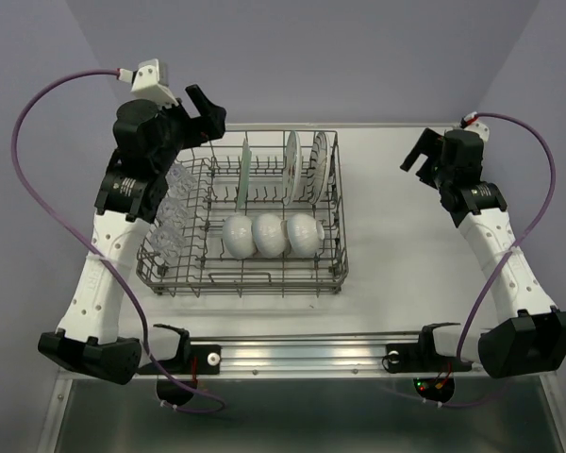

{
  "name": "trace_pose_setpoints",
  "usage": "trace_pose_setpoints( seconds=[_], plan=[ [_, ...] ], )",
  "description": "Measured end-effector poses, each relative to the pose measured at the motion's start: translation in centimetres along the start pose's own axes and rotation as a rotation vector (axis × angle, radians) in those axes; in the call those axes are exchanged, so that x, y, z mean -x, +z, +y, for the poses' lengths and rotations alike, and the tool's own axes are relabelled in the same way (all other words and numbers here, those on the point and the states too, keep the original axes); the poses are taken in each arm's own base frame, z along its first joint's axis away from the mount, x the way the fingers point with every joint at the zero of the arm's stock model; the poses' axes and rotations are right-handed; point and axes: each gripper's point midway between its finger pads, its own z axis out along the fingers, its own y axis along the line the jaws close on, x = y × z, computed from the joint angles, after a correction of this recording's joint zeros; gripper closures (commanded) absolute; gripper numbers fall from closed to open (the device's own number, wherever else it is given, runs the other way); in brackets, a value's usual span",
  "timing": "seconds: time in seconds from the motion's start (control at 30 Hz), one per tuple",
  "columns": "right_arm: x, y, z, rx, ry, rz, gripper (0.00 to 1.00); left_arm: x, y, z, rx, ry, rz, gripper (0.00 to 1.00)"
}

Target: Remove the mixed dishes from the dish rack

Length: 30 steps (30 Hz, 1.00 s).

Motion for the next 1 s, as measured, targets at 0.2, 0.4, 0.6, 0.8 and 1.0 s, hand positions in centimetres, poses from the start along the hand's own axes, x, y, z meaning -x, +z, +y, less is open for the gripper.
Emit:
trace_pose_setpoints(
  seconds=[0.2,0.4,0.6,0.8,1.0],
  plan=[
    [-0.1,-0.3,2.9,0.127,-0.025,0.076,0.0,-2.5,0.5,-3.4,-0.076,0.013,0.059,0.01],
    [1.5,0.1,14.9,0.366,-0.122,0.107,0.0,-6.5,2.8,-3.2,-0.053,0.027,0.157,0.01],
    [-4.6,1.4,21.5,0.394,-0.246,0.205,0.0,-8.7,3.1,-1.9,-0.002,0.028,0.2,0.01],
    [-8.4,4.8,22.0,0.275,-0.314,0.24,0.05,-9.2,2.3,-0.9,0.035,0.022,0.193,0.01],
    [-10.1,6.3,22.1,0.213,-0.333,0.244,0.23,-8.7,1.9,-0.8,0.046,0.011,0.173,0.01]
  ],
)
